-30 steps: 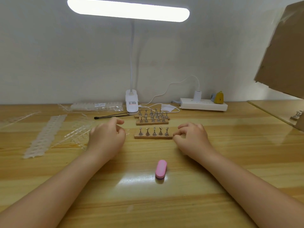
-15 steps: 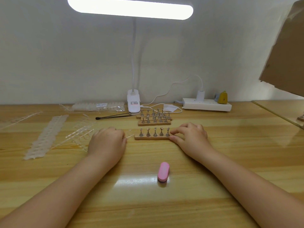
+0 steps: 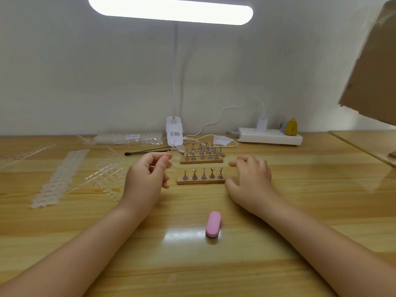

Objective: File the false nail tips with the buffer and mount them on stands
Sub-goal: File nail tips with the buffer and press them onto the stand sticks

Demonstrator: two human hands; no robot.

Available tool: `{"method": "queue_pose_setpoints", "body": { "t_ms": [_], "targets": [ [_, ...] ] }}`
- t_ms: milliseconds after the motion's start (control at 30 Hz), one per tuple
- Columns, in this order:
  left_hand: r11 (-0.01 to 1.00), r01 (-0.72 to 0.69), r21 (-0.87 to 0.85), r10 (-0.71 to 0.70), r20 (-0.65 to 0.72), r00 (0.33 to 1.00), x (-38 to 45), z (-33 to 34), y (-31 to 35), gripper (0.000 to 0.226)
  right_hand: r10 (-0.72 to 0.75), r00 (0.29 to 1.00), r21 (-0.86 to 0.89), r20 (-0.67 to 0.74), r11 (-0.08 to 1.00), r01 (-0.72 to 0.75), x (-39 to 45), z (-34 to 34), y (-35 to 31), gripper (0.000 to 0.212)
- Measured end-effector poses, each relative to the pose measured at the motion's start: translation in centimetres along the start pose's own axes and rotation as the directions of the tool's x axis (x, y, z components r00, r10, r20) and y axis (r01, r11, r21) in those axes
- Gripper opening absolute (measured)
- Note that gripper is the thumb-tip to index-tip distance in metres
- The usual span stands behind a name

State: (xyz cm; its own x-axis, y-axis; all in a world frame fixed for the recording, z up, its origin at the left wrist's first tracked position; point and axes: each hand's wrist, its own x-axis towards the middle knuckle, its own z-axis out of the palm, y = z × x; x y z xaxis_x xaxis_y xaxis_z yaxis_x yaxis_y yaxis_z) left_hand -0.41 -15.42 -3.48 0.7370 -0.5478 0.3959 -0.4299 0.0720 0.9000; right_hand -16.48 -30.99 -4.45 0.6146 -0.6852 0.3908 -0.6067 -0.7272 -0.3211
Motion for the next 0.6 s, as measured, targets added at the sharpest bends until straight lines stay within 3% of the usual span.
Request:
{"method": "queue_pose_setpoints", "body": {
  "t_ms": [67,133,333,467,600],
  "targets": [
    [0.995,0.051,-0.090,-0.048,0.035,0.998,-0.3,0.3,0.2,0.016,-0.098,0.981,0.111,-0.167,0.987,0.118,-0.7,-0.5,-0.8,0.026],
    [0.982,0.081,-0.173,-0.070,0.065,0.995,-0.6,0.7,0.4,0.017,-0.153,0.958,0.259,-0.242,0.941,0.216,-1.3,-1.0,-1.7,0.012],
    [0.959,0.089,-0.268,-0.041,0.181,0.983,-1.6,1.5,1.1,0.025,-0.150,0.985,0.642,-0.080,0.748,0.166,-2.6,-0.8,-3.5,0.005],
    [0.989,0.019,-0.149,0.013,0.213,0.977,-2.1,1.7,1.1,0.023,-0.048,0.999,0.811,-0.001,0.585,0.029,-2.5,-0.6,-3.4,0.020],
    [0.990,-0.132,0.057,0.117,0.220,0.969,-2.5,1.7,1.0,0.026,-0.027,0.999,0.859,-0.016,0.512,0.028,-2.3,-0.6,-3.2,0.009]
  ]
}}
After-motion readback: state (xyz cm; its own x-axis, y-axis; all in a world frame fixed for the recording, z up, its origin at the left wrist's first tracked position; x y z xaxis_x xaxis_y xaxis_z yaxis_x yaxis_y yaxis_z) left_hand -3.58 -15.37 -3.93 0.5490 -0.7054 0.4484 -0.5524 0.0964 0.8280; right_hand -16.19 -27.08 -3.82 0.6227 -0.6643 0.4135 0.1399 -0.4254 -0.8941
